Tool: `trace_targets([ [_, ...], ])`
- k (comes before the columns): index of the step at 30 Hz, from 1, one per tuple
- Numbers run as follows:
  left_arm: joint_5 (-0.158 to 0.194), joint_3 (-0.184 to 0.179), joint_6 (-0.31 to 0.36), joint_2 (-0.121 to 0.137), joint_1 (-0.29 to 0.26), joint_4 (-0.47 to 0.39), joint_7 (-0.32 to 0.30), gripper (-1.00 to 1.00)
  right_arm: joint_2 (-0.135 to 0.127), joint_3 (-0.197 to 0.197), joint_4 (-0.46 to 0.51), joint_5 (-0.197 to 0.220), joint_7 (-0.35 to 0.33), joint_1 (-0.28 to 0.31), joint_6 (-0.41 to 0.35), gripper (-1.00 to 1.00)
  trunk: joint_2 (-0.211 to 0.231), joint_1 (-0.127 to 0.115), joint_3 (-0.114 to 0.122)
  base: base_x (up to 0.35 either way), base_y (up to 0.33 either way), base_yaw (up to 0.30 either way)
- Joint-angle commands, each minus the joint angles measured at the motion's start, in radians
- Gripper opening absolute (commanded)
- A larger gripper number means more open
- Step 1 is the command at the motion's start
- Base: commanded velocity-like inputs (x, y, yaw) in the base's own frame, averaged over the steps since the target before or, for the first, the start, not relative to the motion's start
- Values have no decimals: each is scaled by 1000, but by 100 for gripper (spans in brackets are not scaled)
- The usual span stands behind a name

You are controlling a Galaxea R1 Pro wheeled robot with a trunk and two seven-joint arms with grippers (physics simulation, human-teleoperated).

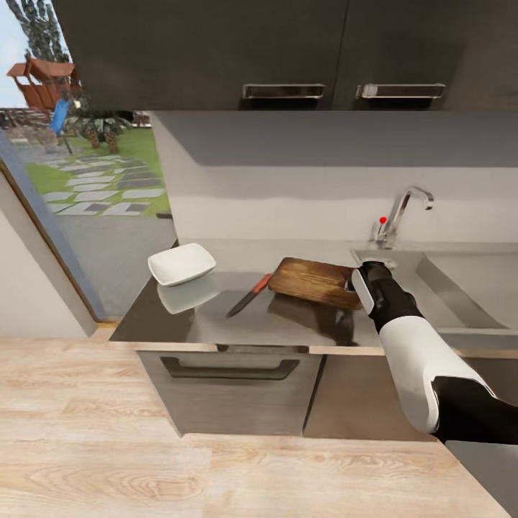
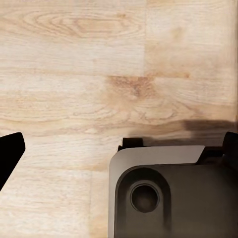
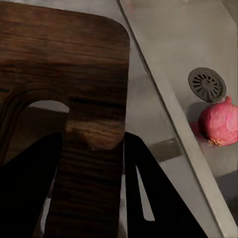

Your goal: In the kitchen, take the Vidalia onion out of the sink, dice it on the chopping board with the paring knife, put the diced onion into the bowl on the countertop, then place both the paring knife and the chopping board into the sink.

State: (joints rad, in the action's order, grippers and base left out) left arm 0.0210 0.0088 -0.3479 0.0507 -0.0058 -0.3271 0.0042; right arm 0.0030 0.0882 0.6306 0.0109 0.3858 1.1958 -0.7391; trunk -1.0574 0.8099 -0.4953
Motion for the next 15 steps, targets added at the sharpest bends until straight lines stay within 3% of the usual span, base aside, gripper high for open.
trace_targets([
  [1,2,1,-3,0,0,0,0,100,0,1,1,-5,-22,1,-5,-100,-1,0,-1,136,-107,0],
  [3,2,0,-3,0,0,0,0,100,-1,1,1,-8,-66,1,-7,-100,-1,0,-1,72,-56,0],
  [11,2,0,-3,0,0,0,0,100,-1,-4,1,-12,-133,1,-18,-100,-1,0,-1,16,-12,0],
  [13,2,0,-3,0,0,0,0,100,-2,-18,1,-13,-157,1,-18,-100,-1,0,-1,2,-1,0],
  [15,2,0,-3,0,0,1,0,100,-6,-70,1,-15,-221,1,-19,-100,-1,0,-1,0,0,0],
])
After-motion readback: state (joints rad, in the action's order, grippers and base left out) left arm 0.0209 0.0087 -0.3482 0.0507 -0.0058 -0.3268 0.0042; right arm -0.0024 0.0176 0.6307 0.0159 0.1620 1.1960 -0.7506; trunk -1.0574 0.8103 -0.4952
